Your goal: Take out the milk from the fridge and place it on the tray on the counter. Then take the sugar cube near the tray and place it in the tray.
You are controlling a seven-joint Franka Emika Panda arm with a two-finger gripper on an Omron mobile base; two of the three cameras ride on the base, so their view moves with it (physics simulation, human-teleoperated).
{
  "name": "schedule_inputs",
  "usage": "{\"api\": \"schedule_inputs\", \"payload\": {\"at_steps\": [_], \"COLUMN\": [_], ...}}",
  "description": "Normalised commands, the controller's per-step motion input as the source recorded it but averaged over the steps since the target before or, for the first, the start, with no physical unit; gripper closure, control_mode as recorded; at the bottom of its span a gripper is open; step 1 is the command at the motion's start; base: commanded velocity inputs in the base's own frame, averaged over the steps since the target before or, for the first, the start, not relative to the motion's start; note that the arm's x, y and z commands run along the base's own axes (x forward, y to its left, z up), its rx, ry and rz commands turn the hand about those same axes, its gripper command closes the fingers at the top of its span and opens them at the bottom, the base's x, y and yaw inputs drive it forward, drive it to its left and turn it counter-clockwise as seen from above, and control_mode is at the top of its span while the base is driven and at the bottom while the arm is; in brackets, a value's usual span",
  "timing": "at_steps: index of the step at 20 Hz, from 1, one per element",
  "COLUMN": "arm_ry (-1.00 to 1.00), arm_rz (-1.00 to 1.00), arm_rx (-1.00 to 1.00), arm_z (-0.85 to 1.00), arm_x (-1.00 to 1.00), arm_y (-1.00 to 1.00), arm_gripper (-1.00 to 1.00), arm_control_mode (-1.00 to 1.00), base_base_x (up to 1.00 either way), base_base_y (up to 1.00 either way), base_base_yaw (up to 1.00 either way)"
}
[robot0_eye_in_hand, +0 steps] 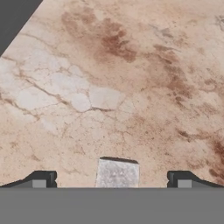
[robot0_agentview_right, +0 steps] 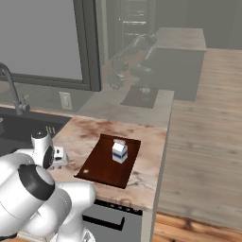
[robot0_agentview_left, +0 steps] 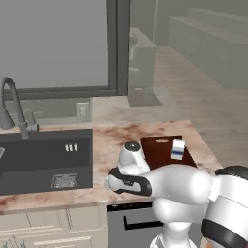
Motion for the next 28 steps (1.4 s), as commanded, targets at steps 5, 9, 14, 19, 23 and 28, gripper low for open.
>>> {"api": "schedule_inputs", "payload": {"at_steps": [5, 9, 14, 19, 23, 28], "arm_ry": [0.00, 0.00, 0.00, 0.00, 0.00, 0.00], "arm_rz": [0.00, 0.00, 0.00, 0.00, 0.00, -0.01], "arm_rx": [0.00, 0.00, 0.00, 0.00, 0.00, 0.00], "arm_z": [-0.01, -0.01, -0.07, -0.17, -0.16, -0.12], "arm_x": [0.10, 0.14, 0.06, 0.00, -0.01, -0.08], "arm_y": [0.00, 0.00, 0.00, 0.00, 0.00, 0.00], "arm_gripper": [-1.00, -1.00, -1.00, 1.00, 1.00, 1.00], "arm_control_mode": [-1.00, -1.00, -1.00, -1.00, -1.00, -1.00], "base_base_x": [0.00, 0.00, 0.00, 0.00, 0.00, 0.00], "base_base_y": [0.00, 0.00, 0.00, 0.00, 0.00, 0.00], "base_base_yaw": [0.00, 0.00, 0.00, 0.00, 0.00, 0.00]}}
